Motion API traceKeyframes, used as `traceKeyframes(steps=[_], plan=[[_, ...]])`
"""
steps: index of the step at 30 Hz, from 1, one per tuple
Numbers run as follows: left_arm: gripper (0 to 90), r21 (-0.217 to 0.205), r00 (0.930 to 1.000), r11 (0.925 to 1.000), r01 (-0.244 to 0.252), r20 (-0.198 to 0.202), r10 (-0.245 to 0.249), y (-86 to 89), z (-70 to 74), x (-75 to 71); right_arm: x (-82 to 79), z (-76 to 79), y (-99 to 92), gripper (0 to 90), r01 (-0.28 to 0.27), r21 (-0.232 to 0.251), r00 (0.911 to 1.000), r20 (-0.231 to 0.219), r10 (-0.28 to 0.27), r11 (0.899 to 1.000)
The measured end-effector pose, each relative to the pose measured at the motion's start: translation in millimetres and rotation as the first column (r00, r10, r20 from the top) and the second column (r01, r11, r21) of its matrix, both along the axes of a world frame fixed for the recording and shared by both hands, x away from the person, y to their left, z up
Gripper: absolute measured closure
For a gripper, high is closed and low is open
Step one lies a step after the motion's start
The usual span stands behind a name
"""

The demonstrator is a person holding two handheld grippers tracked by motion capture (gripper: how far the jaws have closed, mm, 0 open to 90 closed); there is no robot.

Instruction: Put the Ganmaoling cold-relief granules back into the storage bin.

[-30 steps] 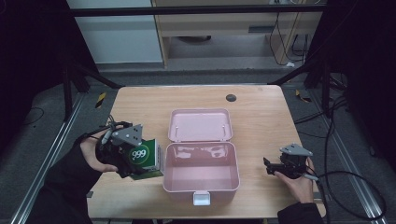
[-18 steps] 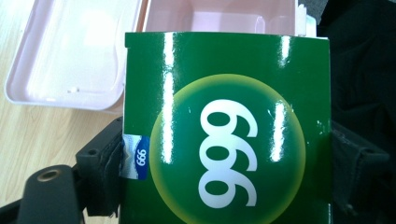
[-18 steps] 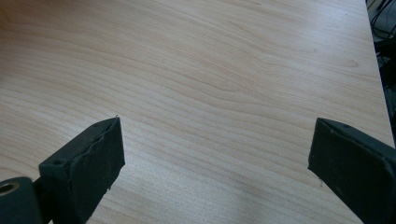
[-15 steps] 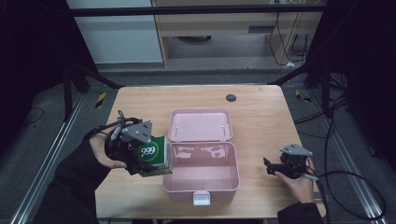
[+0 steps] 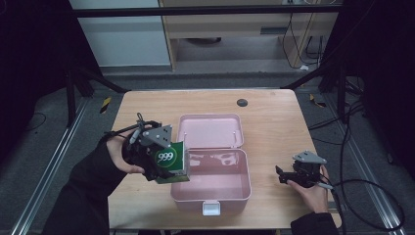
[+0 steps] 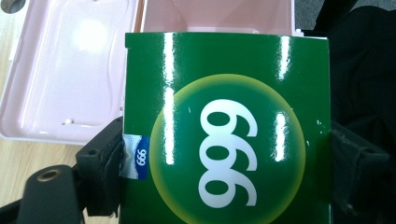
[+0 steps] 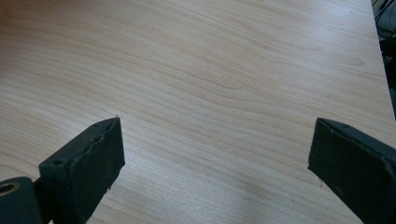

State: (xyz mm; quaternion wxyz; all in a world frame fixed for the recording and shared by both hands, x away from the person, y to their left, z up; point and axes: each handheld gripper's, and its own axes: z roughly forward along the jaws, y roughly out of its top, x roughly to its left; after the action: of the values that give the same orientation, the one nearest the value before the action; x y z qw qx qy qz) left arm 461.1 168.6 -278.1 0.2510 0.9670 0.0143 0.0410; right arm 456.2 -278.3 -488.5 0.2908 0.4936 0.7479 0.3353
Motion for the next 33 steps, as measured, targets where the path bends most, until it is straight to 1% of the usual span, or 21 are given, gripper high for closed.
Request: traceKeyframes(steps=[4, 5, 13, 14, 17, 19, 22, 29, 30, 33], plan=[[14.9, 0.006, 1.0, 1.0, 0.004, 0.0, -0.004, -5.6, -1.6, 2.1, 0.0, 0.0, 0.1, 3.8, 0.001, 0.001, 1.0, 0.001, -0.001, 1.0], [14.9, -0.001, 1.0, 1.0, 0.006, -0.004, -0.006, -8.5, -2.3, 2.9, -0.1, 0.1, 0.0, 3.8, 0.003, 0.003, 1.0, 0.001, -0.003, 1.0], [14.9, 0.005, 0.9996, 0.9996, 0.026, -0.007, -0.026, -21.5, -4.6, 6.5, -0.2, 0.6, -0.3, 3.8, 0.001, 0.007, 1.0, 0.001, -0.001, 1.0], [14.9, 0.004, 0.9995, 0.9995, 0.03, -0.006, -0.03, -25.3, -6.0, 7.3, -0.1, 0.6, -0.5, 3.8, 0.001, 0.007, 1.0, 0.002, -0.001, 1.0], [14.9, 0.0, 0.9995, 0.9995, 0.031, -0.008, -0.031, -29.7, -7.5, 8.5, -0.1, 0.6, -0.7, 3.8, 0.0, 0.004, 1.0, 0.004, 0.0, 1.0], [14.9, 0.004, 0.9993, 0.9993, 0.038, -0.004, -0.038, -32.0, -7.6, 8.9, -0.2, 0.6, -0.4, 3.8, 0.001, 0.007, 1.0, 0.002, -0.001, 1.0], [14.9, -0.003, 0.9987, 0.9987, 0.051, -0.005, -0.051, -39.1, -8.8, 8.6, -0.2, 0.3, -0.3, 3.8, -0.001, 0.003, 1.0, 0.003, 0.001, 1.0], [14.9, 0.01, 0.9985, 0.9985, 0.054, -0.006, -0.054, -44.9, -12.0, 9.9, -0.2, 0.4, -0.3, 3.7, -0.003, 0.006, 1.0, 0.002, 0.003, 1.0], [14.9, 0.017, 0.9981, 0.9979, 0.062, -0.007, -0.062, -47.1, -14.3, 10.8, -0.3, 0.3, -0.1, 3.7, -0.003, 0.006, 1.0, 0.002, 0.003, 1.0], [14.9, 0.016, 0.9981, 0.998, 0.062, -0.011, -0.061, -48.6, -16.9, 10.9, -0.3, 0.0, 0.3, 3.6, -0.004, 0.004, 1.0, 0.0, 0.004, 1.0]])
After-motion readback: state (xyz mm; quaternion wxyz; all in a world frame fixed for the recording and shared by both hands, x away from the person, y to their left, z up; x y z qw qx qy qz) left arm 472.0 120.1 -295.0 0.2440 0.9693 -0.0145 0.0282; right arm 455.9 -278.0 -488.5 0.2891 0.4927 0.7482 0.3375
